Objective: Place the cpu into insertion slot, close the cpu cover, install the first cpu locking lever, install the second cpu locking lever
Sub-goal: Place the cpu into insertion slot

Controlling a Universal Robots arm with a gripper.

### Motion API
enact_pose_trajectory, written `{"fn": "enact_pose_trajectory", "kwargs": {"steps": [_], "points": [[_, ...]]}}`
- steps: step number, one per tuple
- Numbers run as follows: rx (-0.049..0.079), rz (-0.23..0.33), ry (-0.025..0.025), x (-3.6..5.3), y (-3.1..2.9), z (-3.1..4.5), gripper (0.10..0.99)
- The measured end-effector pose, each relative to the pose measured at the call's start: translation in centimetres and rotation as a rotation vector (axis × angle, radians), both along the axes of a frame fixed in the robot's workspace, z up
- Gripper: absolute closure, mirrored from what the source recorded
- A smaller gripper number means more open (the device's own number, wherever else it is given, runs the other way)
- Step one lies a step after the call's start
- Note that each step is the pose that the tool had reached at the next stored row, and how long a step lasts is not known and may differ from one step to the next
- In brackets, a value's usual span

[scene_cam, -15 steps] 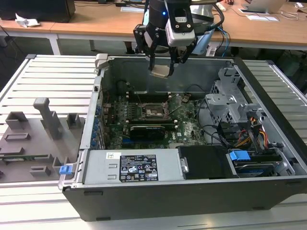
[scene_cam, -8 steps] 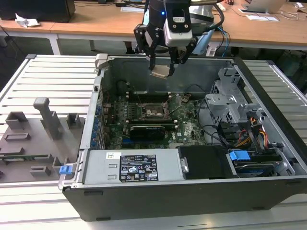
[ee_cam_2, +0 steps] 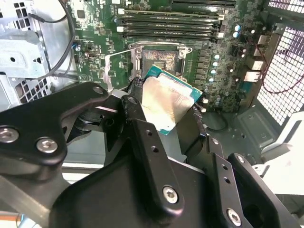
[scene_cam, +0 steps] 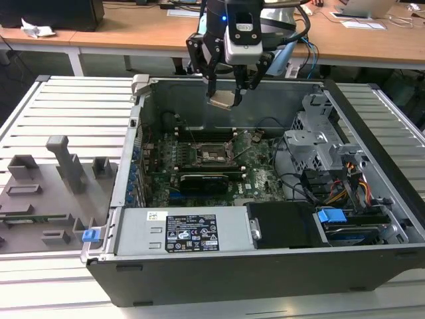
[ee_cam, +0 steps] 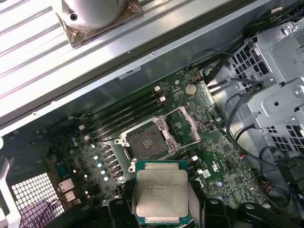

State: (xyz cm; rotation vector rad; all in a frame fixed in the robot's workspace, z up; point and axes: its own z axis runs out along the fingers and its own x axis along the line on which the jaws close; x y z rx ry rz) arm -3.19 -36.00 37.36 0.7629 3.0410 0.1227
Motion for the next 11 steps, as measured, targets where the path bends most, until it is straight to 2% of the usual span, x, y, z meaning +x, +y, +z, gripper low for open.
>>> {"fn": "enact_pose_trajectory", "kwargs": {"steps": [11], "points": [[-0.004,-0.076,0.0,0.0,0.0,-0.03,0.557]]}}
